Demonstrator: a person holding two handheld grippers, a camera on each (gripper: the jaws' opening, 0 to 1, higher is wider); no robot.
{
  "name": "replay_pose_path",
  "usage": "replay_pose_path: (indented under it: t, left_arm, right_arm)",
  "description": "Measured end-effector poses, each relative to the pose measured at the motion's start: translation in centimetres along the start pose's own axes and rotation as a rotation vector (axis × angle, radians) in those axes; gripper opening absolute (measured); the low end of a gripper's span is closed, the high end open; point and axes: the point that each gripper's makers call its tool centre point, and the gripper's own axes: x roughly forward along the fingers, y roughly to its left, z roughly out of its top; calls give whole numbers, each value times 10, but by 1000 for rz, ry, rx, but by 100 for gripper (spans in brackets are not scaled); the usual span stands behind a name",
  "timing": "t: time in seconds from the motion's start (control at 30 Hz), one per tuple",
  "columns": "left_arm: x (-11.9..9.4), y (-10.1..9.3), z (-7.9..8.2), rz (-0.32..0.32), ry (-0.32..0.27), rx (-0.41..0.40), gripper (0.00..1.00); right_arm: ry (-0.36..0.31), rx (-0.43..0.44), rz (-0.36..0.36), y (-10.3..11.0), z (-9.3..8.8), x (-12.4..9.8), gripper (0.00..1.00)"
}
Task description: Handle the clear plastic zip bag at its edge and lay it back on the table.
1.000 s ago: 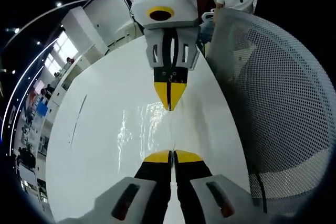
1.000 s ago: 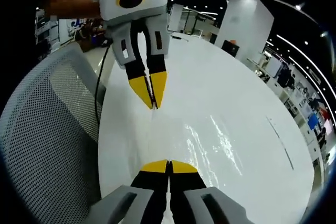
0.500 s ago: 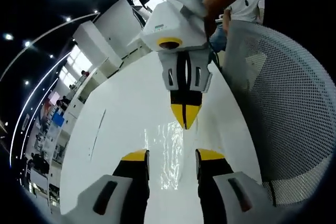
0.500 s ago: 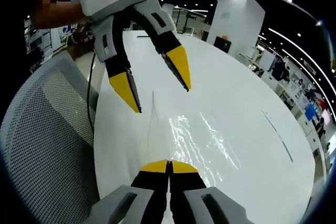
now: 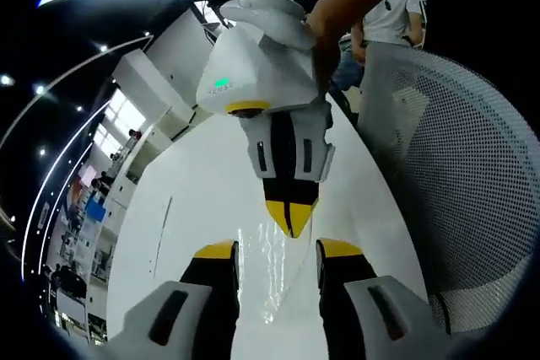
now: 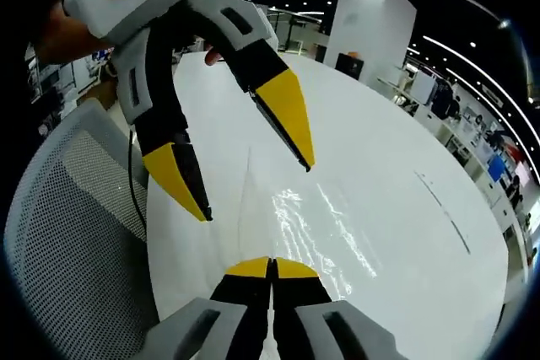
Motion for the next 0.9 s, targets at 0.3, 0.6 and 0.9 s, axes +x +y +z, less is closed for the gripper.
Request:
replay_pose_path:
  t: [0.3, 0.6, 0.9]
  left_arm:
    - [5, 1, 4, 5, -1, 2, 32]
    - [9, -6, 5, -16, -3, -1, 27]
    - [19, -8, -1, -18, 22, 5, 17]
  right_arm:
    - [-8, 12, -22, -8, 7, -3, 0]
    - [-13, 45, -39, -14, 12, -7, 0]
    - [-27, 70, -52, -20, 18, -12, 0]
